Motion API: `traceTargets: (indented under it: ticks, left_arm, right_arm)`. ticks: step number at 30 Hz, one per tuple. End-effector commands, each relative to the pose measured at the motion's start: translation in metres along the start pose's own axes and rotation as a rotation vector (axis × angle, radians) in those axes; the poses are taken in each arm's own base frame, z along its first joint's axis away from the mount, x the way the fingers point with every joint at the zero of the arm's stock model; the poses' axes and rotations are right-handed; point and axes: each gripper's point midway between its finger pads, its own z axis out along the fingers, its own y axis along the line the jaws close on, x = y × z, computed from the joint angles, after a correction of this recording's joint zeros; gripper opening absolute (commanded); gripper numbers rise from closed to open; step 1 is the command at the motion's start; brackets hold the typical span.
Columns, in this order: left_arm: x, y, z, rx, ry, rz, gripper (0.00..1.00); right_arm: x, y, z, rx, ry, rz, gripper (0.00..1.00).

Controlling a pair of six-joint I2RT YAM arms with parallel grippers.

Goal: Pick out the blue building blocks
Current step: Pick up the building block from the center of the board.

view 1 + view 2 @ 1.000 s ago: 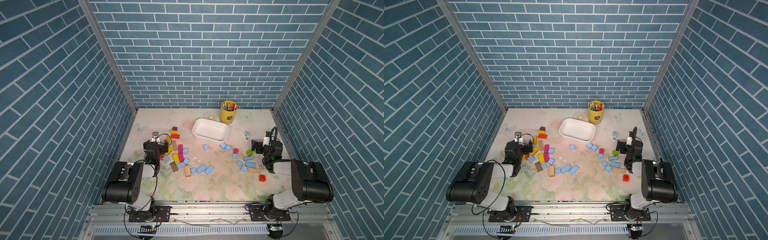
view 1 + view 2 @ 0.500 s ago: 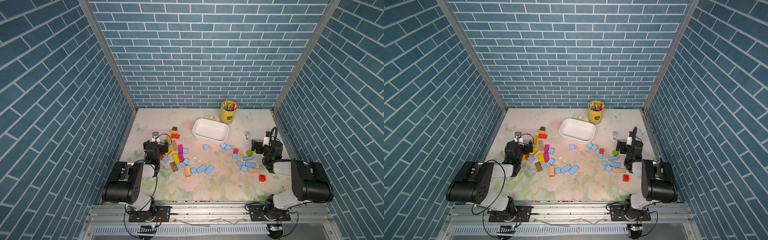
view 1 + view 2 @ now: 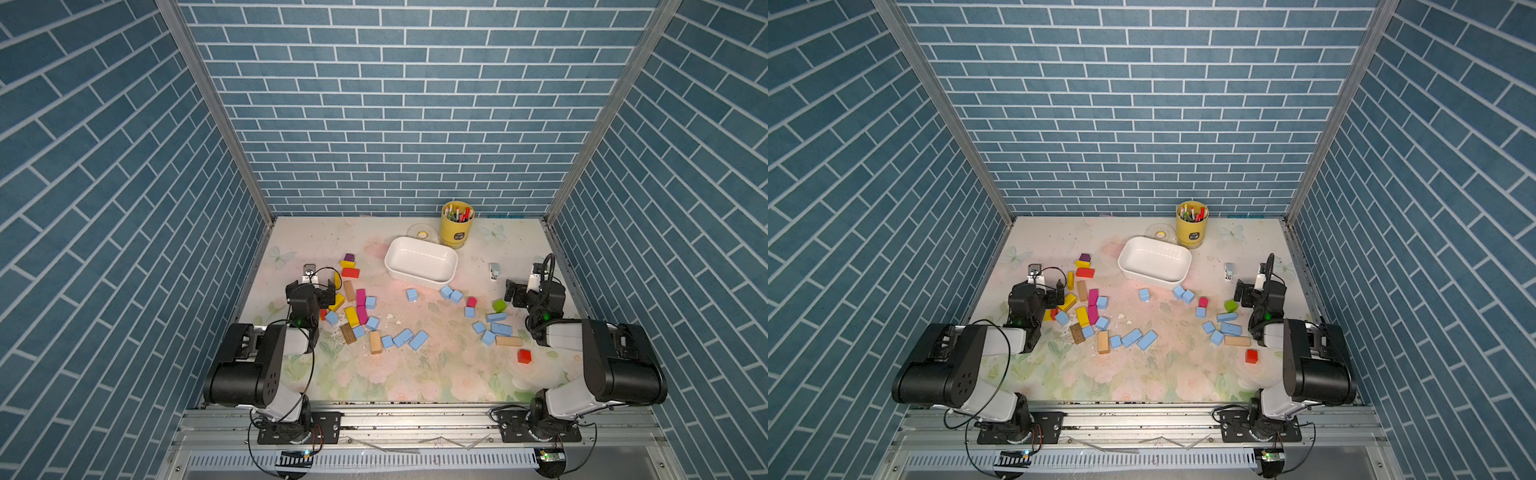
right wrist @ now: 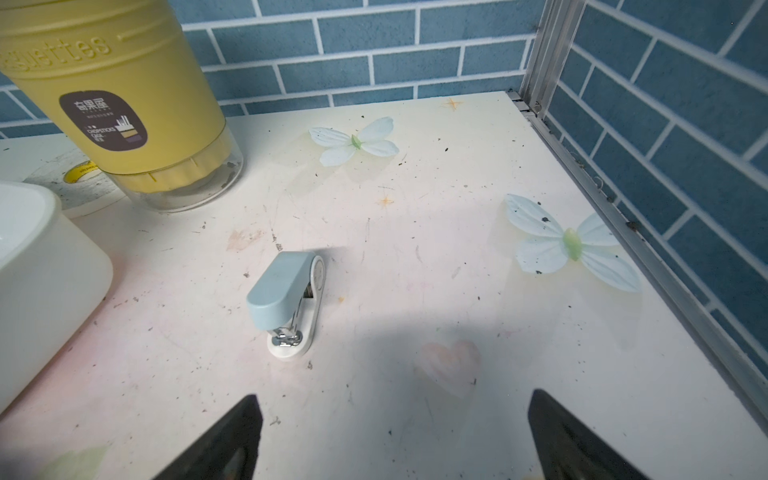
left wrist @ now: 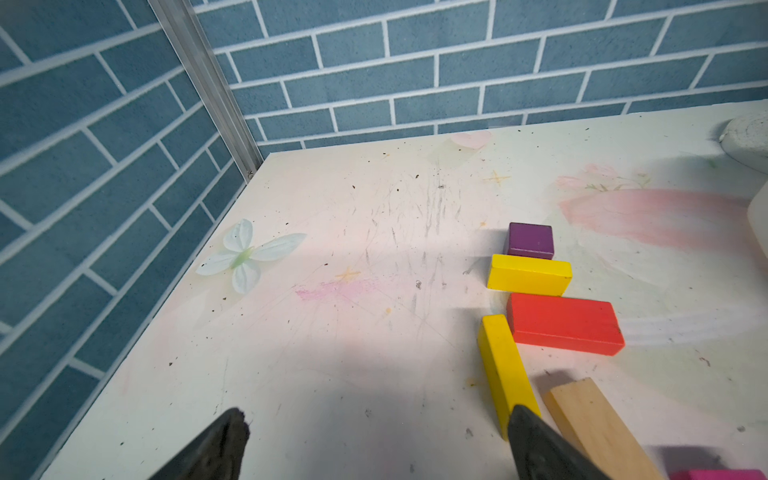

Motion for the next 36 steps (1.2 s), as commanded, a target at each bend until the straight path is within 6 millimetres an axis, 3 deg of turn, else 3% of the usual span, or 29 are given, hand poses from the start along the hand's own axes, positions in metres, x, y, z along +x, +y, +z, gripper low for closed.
traceTargets:
  ticks: [1, 6, 12, 21, 28, 33, 36]
  left_arm:
    - [-0.003, 0.0, 0.003, 0.008, 0.002, -0.008, 0.99]
    - [-0.003, 0.004, 0.001, -0.014, -0.011, -0.013, 0.99]
    - [-0.022, 0.027, -0.033, -0.147, -0.086, -0.059, 1.0]
    - [-0.076, 0.025, -0.086, -0.105, -0.027, -0.246, 0.99]
    - [-0.128, 0.005, -0.148, 0.119, 0.026, -0.391, 0.99]
    - [-0.147, -0.014, -0.192, 0.298, 0.07, -0.406, 0.99]
    - [-0.146, -0.019, -0.213, 0.357, 0.115, -0.345, 0.99]
  right_arm:
    - [-0.002, -0.004, 0.001, 0.02, -0.007, -0.019, 0.99]
    - [-0.006, -0.006, 0.001, 0.031, -0.009, -0.016, 0.99]
    - [-0.022, -0.026, -0.012, 0.158, 0.065, 0.03, 0.99]
    - [-0.073, -0.026, -0.066, 0.184, 0.004, 0.125, 0.99]
    - [-0.094, -0.004, -0.1, 0.072, 0.045, 0.227, 0.99]
    - [-0.096, 0.024, -0.117, -0.077, 0.098, 0.308, 0.99]
    - [-0.097, 0.039, -0.13, -0.153, 0.138, 0.321, 0.96]
